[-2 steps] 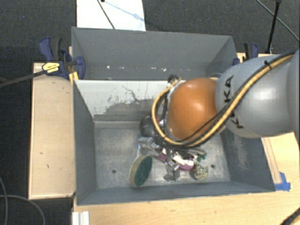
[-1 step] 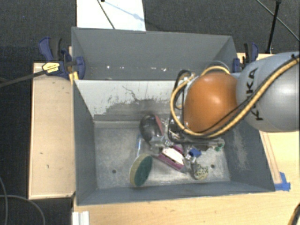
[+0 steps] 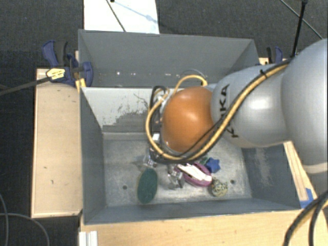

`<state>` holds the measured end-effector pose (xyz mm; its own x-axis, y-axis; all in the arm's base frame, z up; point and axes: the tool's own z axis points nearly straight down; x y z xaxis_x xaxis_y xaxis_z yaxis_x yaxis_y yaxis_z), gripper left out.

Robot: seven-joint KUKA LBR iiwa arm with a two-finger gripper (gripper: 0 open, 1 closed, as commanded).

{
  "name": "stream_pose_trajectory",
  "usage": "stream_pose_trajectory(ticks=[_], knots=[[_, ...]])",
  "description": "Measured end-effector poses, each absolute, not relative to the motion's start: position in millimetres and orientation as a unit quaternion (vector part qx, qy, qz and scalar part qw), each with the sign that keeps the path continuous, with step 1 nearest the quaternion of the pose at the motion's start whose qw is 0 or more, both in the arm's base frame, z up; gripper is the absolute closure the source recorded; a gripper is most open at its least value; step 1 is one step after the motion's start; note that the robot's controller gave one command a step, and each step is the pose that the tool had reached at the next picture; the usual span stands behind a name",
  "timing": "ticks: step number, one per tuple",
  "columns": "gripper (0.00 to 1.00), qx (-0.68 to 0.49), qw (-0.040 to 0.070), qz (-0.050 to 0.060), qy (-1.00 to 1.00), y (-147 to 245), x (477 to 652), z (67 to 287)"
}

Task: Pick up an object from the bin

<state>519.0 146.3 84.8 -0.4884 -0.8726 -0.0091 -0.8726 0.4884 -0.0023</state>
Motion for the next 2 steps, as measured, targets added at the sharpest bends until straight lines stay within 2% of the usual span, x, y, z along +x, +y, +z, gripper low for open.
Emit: stream_pose_trajectory(ticks=[1, 2], knots=[[0.00, -0.606, 0.014, -0.001, 0.796, 133.4, 516.1, 76.1], [1.00, -0.605, 0.016, -0.002, 0.796, 133.8, 517.3, 77.1]])
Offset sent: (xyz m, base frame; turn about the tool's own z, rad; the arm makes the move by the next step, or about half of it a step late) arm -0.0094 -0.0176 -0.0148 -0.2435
